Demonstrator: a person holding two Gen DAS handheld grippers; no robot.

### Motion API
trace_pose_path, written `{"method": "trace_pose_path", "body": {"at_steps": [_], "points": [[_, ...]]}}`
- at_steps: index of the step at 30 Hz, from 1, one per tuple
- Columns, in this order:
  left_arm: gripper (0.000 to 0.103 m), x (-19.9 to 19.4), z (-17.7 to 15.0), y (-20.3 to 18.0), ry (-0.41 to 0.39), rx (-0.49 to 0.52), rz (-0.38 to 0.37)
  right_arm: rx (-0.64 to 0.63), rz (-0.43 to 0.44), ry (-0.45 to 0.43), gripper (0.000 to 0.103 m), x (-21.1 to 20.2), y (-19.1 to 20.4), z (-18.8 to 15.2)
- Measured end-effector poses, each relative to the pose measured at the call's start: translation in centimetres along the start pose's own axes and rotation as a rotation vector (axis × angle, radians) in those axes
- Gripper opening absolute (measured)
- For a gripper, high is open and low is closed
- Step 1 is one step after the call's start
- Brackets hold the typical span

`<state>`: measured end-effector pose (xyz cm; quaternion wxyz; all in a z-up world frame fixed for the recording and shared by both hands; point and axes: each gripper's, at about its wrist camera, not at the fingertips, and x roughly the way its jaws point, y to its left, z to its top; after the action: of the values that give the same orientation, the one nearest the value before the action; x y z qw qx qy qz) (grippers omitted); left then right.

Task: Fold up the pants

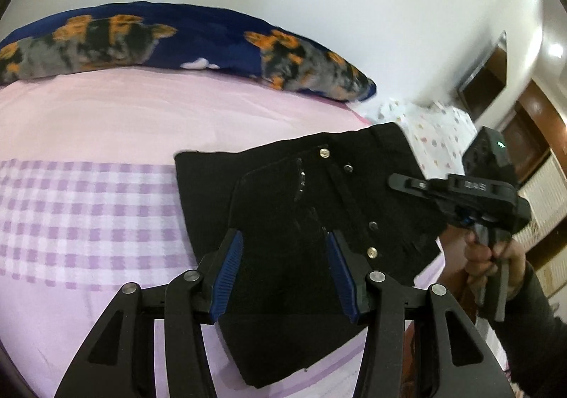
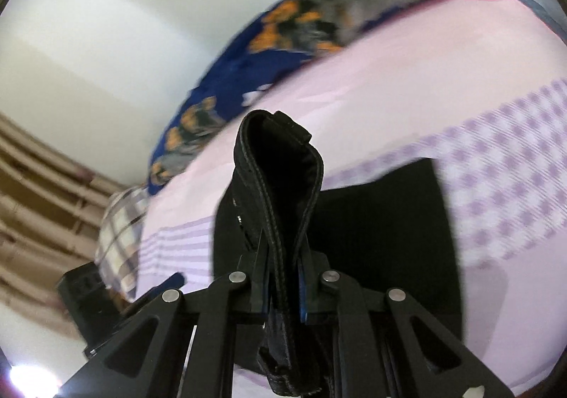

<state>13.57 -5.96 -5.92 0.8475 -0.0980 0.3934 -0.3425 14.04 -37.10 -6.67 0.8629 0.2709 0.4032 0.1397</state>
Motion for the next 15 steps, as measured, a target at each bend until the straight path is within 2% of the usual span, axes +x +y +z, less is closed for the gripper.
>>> {"method": "trace_pose_path", "body": {"at_steps": [3, 6, 9, 10, 11, 13, 15], "points": [[0.050, 1.4, -0.5, -1.1, 0.039, 0.036, -0.003, 0.057, -0.045, -0.005, 0.011, 0.2, -2.8, -0.1], [0.050, 2.6, -1.2, -1.8, 0.075, 0.052, -0.017, 0.061, -0.100, -0.002, 0.011, 0.5, -4.7, -0.4], [0.050, 3.9, -2.2, -2.2, 0.129, 0.065, -0.023, 0.083, -0.109, 0.000, 0.011, 0.9, -6.1, -0.9], [0.050, 4.5, -2.6, -2.3, 0.149, 0.067, -0.021, 0.076, -0.135, -0.001, 0.014, 1.1, -6.2, -1.0], [0.050, 5.2, -3.1, -2.3, 0.180, 0.071, -0.017, 0.073, -0.155, 0.002, 0.026, 1.3, -6.2, -1.1], [0.050, 6.2, -4.1, -2.4, 0.221, 0.077, -0.002, 0.081, -0.201, 0.012, 0.035, 1.1, -6.0, -1.1], [0.050, 6.6, -4.8, -2.5, 0.221, 0.096, 0.014, 0.076, -0.218, 0.001, 0.040, 0.3, -5.6, -1.3]]}}
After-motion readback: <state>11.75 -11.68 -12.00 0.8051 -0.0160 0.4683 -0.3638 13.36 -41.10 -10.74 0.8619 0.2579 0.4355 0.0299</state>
